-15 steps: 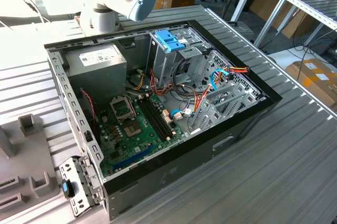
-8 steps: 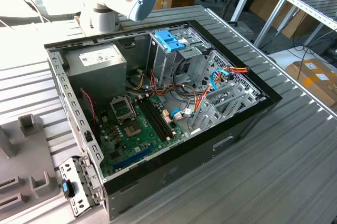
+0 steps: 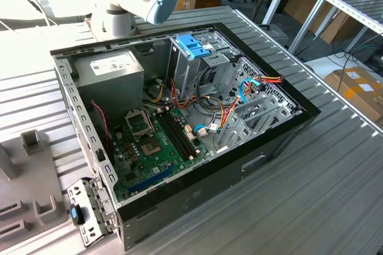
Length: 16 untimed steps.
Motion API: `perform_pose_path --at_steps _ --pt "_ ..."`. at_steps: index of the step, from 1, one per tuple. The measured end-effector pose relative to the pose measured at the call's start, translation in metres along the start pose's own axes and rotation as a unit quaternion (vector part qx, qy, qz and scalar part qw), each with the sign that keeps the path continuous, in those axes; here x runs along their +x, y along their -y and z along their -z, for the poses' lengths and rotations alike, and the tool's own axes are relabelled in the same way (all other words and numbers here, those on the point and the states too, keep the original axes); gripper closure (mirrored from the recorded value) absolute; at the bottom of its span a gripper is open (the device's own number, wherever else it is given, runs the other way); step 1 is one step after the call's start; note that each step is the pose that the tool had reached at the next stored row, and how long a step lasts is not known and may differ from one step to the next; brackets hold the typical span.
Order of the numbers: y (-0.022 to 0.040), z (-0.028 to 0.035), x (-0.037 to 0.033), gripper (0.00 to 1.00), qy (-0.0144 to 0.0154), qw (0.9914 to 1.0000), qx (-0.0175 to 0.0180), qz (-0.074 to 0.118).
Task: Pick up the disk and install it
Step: 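Pick up the disk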
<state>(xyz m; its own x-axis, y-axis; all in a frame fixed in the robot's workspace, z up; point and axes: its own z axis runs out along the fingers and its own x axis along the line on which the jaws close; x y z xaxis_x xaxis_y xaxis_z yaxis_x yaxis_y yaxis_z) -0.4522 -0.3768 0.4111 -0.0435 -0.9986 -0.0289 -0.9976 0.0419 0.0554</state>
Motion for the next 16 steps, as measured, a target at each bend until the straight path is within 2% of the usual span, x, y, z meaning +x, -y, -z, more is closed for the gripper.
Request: perform_pose_path --at_steps 16 --pt "-0.0006 0.0114 -0.0003 0.63 0.0000 1.00000 0.0000 0.000"
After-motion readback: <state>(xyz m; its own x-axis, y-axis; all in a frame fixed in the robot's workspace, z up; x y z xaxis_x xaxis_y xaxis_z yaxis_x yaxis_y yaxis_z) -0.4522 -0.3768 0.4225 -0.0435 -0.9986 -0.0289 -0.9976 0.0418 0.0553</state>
